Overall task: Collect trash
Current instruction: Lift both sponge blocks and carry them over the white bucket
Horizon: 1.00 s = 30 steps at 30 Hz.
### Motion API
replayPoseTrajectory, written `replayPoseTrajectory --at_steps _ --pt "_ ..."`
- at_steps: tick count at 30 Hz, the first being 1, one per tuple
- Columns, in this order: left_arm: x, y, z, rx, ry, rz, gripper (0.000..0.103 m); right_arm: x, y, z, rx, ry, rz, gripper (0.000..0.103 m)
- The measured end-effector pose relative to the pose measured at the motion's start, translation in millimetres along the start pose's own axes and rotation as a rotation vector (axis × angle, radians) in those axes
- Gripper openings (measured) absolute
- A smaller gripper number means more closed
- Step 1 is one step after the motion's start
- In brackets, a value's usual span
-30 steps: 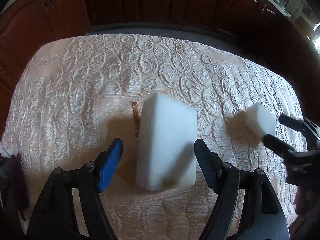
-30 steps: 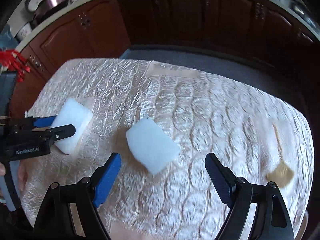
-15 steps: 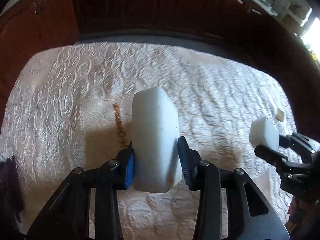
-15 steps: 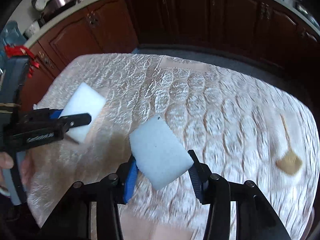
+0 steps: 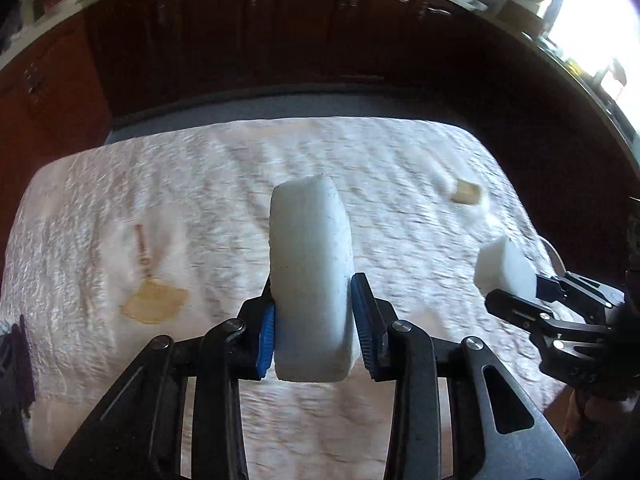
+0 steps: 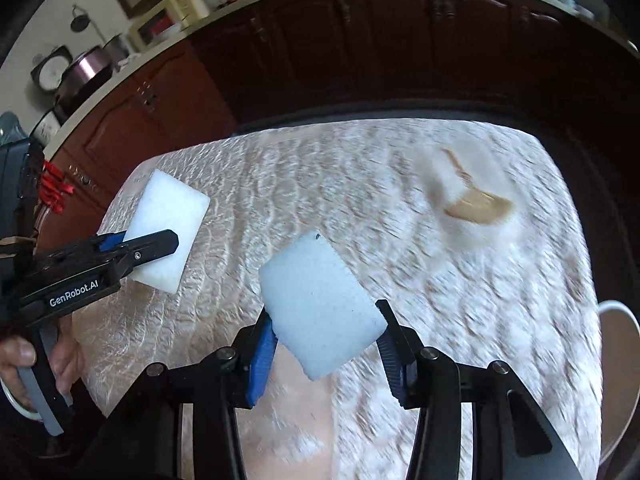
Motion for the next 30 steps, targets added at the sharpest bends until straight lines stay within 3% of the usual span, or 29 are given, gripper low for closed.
replayPoseTrajectory --at_steps 14,30 --pt "5.2 -25.4 137.4 -0.195 0.123 0.042 0.031 94.5 30.8 104.8 -0.180 0.088 0.119 0.045" --pt "-19.8 -58.3 298.4 -0.387 0.291 0.015 0.031 171.3 72.5 256.5 -0.488 0.250 0.210 0.046"
Point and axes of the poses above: each gripper's, at about its wrist camera, not at the fingertips, and x roughly against the way its jaws point, z to its right, y to its underside, the point moved 2 cm from there along -x, roughly the way its jaws point, and after that the axes turned 15 degrees about -x, right-handed, at the moved point
